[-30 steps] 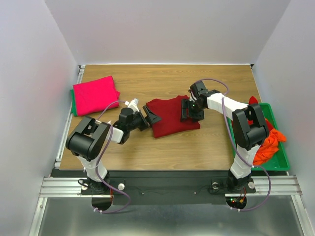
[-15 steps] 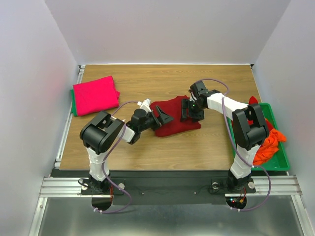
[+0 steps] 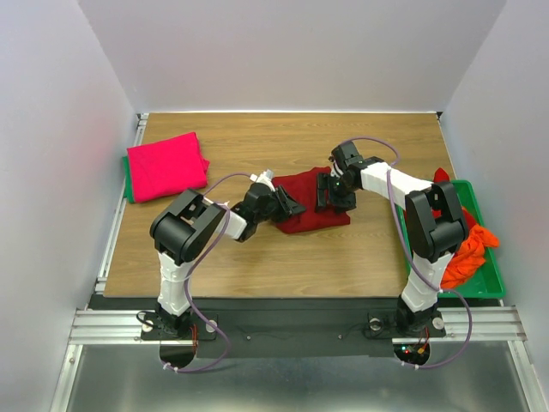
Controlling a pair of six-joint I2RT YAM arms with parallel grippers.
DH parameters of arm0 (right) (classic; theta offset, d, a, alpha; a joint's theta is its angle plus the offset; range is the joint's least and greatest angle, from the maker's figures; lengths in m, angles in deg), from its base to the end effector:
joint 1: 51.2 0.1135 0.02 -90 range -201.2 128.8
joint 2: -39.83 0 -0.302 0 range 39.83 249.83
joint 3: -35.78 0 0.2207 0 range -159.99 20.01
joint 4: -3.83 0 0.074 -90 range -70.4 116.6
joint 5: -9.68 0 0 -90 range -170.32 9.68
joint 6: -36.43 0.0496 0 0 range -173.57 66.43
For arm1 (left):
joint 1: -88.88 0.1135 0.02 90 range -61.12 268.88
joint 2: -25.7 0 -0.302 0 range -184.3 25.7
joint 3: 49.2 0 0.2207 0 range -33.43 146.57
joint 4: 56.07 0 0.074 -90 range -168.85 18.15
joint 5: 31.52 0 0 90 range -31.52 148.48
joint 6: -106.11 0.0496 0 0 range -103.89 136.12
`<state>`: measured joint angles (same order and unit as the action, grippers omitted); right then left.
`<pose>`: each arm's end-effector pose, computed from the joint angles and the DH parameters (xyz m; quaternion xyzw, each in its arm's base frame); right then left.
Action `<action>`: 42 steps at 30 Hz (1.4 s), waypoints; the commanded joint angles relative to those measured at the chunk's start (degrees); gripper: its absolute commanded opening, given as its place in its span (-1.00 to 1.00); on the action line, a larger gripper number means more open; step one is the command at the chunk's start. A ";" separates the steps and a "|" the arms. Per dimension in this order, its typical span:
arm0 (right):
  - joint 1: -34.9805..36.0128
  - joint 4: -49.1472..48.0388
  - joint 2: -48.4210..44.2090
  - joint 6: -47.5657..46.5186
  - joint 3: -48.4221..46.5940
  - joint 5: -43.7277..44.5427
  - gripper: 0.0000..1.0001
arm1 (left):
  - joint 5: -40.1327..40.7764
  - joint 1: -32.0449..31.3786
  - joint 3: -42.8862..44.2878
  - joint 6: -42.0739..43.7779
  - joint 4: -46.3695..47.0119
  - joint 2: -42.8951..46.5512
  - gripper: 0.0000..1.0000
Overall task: Fold and stack the t-shirts
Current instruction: Neatly place the folded tshirt to the corner
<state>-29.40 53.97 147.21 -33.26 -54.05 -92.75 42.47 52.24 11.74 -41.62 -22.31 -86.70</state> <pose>0.3369 0.1462 0.2219 -0.0336 0.9750 0.1682 0.1413 0.3036 -0.2428 0.1831 -0.0656 0.8011 -0.5049 0.3145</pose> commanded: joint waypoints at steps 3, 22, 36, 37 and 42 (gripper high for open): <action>0.26 0.08 -1.55 0.07 0.67 -1.02 0.54 | 3.35 -0.71 4.57 5.70 -18.41 -1.42 -0.69; 0.26 3.16 -12.80 -1.42 0.76 -1.55 0.63 | 15.57 9.30 33.20 46.38 -65.43 12.64 -1.00; 0.26 3.60 -18.16 -2.12 4.98 -5.32 0.63 | 11.09 20.02 49.13 56.68 -78.97 12.91 -1.00; 0.26 3.69 -18.69 -1.95 5.33 -5.76 0.63 | 10.91 20.90 50.10 57.20 -79.50 12.82 -1.00; 0.26 3.60 -20.18 -2.03 6.47 -7.44 0.63 | 7.67 27.84 55.72 57.38 -80.91 12.91 -1.00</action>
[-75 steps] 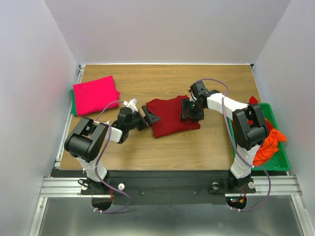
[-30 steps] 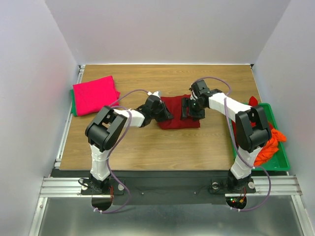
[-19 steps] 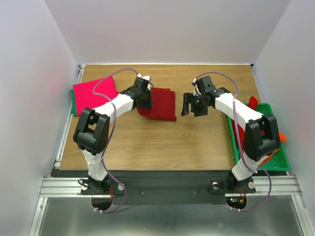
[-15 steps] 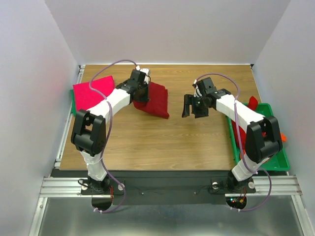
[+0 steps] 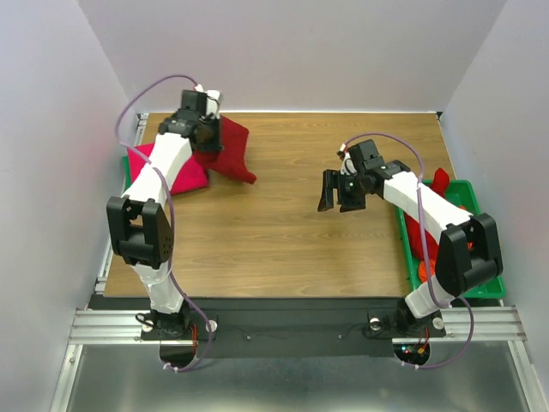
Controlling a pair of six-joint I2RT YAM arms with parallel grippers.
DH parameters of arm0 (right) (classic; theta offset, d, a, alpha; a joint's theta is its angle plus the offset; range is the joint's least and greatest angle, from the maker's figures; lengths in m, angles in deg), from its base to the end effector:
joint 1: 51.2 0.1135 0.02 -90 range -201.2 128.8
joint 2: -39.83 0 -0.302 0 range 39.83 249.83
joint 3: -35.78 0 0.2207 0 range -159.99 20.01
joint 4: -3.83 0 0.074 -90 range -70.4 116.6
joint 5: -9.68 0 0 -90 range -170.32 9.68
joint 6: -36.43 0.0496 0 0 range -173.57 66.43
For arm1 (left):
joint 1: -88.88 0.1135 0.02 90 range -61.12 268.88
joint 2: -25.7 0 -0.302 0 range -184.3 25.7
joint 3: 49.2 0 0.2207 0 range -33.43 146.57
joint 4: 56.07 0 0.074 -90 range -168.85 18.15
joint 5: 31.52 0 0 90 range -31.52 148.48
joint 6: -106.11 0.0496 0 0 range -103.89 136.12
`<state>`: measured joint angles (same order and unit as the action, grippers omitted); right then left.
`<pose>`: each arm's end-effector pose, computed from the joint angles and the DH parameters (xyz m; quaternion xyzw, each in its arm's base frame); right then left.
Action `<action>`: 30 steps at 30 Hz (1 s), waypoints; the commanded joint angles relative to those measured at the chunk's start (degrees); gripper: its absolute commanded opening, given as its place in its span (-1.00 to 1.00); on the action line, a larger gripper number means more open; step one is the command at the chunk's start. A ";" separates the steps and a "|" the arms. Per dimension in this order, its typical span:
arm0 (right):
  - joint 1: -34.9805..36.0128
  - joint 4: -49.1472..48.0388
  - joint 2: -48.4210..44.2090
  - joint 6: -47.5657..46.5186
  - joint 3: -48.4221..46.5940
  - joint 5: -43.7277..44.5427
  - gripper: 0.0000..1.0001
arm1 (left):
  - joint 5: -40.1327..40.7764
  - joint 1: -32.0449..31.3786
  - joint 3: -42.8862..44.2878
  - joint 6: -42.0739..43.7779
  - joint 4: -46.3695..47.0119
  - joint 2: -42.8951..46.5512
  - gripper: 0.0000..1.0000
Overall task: Fold and stack the t-shirts
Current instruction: Neatly place the folded tshirt to the corner
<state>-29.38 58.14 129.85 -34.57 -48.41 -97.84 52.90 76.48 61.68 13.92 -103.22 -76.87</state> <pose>0.2730 0.1254 0.2879 -0.0627 0.9537 0.2267 0.1873 0.3898 -0.0906 0.3628 0.1011 0.8955 -0.0983 0.4222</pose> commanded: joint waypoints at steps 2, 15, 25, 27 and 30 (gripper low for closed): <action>0.24 -0.58 -3.44 -0.90 1.36 -2.70 0.63 | -5.39 6.32 8.06 3.43 -0.44 2.46 -1.00; 0.24 -0.49 -4.76 -1.25 2.42 -3.22 0.64 | -13.49 16.27 13.44 6.06 -2.55 -1.85 -1.00; 0.24 -0.49 -4.59 -1.08 2.94 -3.22 0.63 | -15.77 21.37 8.78 7.47 -0.44 -1.85 -1.00; 0.24 -0.49 -4.41 -1.07 2.94 -3.40 0.63 | -16.04 21.98 7.55 7.91 -0.27 -2.11 -1.00; 0.24 -0.40 -4.32 -0.99 3.12 -3.40 0.63 | -16.30 22.86 5.53 8.17 0.35 -2.64 -1.00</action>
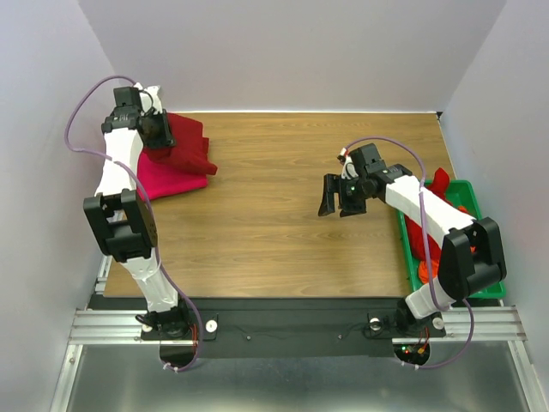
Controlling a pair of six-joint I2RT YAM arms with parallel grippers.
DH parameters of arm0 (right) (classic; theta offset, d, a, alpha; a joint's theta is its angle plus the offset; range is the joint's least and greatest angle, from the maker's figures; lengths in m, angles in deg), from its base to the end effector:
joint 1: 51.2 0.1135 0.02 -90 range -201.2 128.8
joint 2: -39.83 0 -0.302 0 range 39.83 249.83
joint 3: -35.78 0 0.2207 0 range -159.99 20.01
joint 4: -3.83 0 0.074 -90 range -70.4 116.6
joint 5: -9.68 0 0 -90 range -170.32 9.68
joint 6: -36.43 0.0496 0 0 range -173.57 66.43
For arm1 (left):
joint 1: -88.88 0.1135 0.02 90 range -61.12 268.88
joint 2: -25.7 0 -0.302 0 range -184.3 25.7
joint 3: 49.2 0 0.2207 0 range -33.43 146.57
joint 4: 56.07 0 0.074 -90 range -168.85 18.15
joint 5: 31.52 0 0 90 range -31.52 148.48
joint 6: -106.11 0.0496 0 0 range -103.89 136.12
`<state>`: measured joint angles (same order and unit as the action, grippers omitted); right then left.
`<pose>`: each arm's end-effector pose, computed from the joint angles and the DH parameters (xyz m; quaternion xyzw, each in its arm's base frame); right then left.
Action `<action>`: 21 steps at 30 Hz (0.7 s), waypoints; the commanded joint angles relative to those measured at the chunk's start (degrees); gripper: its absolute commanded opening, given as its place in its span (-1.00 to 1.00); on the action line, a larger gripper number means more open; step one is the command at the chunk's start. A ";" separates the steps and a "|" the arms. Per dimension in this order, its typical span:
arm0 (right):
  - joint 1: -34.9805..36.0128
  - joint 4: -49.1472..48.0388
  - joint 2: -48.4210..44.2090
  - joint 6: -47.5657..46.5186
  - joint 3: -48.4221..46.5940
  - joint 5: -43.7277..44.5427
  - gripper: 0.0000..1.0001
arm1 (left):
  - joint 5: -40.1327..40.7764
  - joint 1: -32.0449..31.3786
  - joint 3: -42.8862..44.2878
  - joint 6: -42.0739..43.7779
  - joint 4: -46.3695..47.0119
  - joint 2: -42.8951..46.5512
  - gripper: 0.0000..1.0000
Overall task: Fold and stack the t-shirts
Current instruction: Neatly place the folded tshirt to the corner
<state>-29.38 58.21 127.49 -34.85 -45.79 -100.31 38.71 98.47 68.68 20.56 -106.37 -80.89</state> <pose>0.2597 0.1223 0.2869 -0.0700 0.9508 0.2444 0.1773 0.4134 0.0528 0.3702 0.0339 0.8916 -0.1020 0.4398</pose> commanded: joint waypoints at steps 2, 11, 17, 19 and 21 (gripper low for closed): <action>0.24 -0.47 -2.05 -0.62 0.58 -0.84 0.63 | -2.11 1.93 -2.52 1.53 4.11 1.38 -1.00; 0.24 -0.20 -2.67 -0.44 1.47 -0.67 0.63 | 2.96 4.83 -5.34 -0.05 5.61 -0.46 -1.00; 0.24 0.41 -3.72 0.00 0.68 -0.32 0.63 | 15.00 5.62 -3.06 -4.27 4.38 -1.17 0.11; 0.24 0.85 -3.98 0.00 -0.03 0.04 0.64 | 17.47 5.62 -2.53 -5.84 3.24 -0.99 0.90; 0.24 1.20 -4.25 0.09 -0.99 0.39 0.63 | 23.00 5.62 -1.82 -7.16 1.31 -0.64 0.97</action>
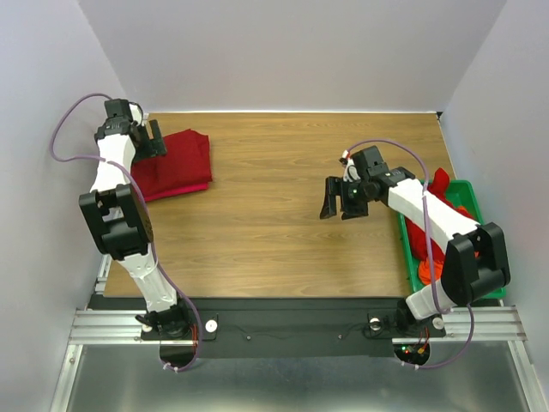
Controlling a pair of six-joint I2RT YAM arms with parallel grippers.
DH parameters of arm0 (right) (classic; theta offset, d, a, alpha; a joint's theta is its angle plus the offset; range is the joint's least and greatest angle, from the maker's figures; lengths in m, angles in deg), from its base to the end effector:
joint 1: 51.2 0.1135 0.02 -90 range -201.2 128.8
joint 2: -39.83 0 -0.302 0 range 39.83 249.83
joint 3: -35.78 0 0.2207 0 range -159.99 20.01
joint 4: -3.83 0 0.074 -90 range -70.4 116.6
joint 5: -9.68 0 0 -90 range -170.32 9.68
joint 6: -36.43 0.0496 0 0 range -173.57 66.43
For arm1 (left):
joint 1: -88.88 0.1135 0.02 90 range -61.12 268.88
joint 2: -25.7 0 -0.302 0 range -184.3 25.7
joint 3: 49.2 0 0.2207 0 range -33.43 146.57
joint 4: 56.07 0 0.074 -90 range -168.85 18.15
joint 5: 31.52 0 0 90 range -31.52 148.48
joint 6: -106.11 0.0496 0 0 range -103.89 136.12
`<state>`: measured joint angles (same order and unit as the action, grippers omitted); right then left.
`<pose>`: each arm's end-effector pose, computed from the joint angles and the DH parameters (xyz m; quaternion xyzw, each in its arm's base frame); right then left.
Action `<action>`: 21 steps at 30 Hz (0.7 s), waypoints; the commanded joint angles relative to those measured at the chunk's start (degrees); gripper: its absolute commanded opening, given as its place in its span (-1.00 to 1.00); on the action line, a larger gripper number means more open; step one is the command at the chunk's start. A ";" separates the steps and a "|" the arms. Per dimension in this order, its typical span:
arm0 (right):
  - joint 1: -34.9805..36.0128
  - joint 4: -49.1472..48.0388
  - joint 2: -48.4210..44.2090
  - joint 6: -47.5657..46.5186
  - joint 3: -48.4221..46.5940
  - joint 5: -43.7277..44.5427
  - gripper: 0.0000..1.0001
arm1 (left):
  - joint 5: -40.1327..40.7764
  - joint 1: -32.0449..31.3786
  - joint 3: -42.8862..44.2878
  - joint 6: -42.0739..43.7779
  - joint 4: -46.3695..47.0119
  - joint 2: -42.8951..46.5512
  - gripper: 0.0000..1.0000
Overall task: Fold and stack the t-shirts
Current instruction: Neatly place the folded tshirt to the corner
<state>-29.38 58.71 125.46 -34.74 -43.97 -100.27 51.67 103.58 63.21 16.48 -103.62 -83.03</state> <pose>0.2494 0.1181 0.2868 -0.0686 0.9515 0.2435 0.1749 0.4136 0.1024 0.3283 -0.0915 0.9142 -0.0029 0.3949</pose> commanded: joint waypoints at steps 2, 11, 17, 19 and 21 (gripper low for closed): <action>0.24 0.96 -2.30 0.15 -3.42 0.78 0.64 | 14.26 0.51 3.73 -4.40 -2.59 3.16 0.97; 0.24 1.49 -2.92 0.51 -5.27 4.20 0.65 | 23.51 -0.36 -6.08 -11.87 -1.46 21.96 0.98; 0.06 1.32 -5.46 0.42 -6.06 11.49 0.76 | 22.18 -9.49 -22.51 -15.21 3.81 39.28 0.97; -0.11 1.14 -6.87 0.33 -6.15 15.19 0.81 | 22.98 -19.38 -25.70 -18.62 5.48 43.66 0.97; -0.64 0.79 -7.57 0.24 -6.06 17.64 0.86 | 25.26 -26.62 -28.60 -21.62 6.01 45.18 0.97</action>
<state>-29.40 60.35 121.09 -34.31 -46.77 -89.93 74.73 86.62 39.67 0.98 -100.47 -38.38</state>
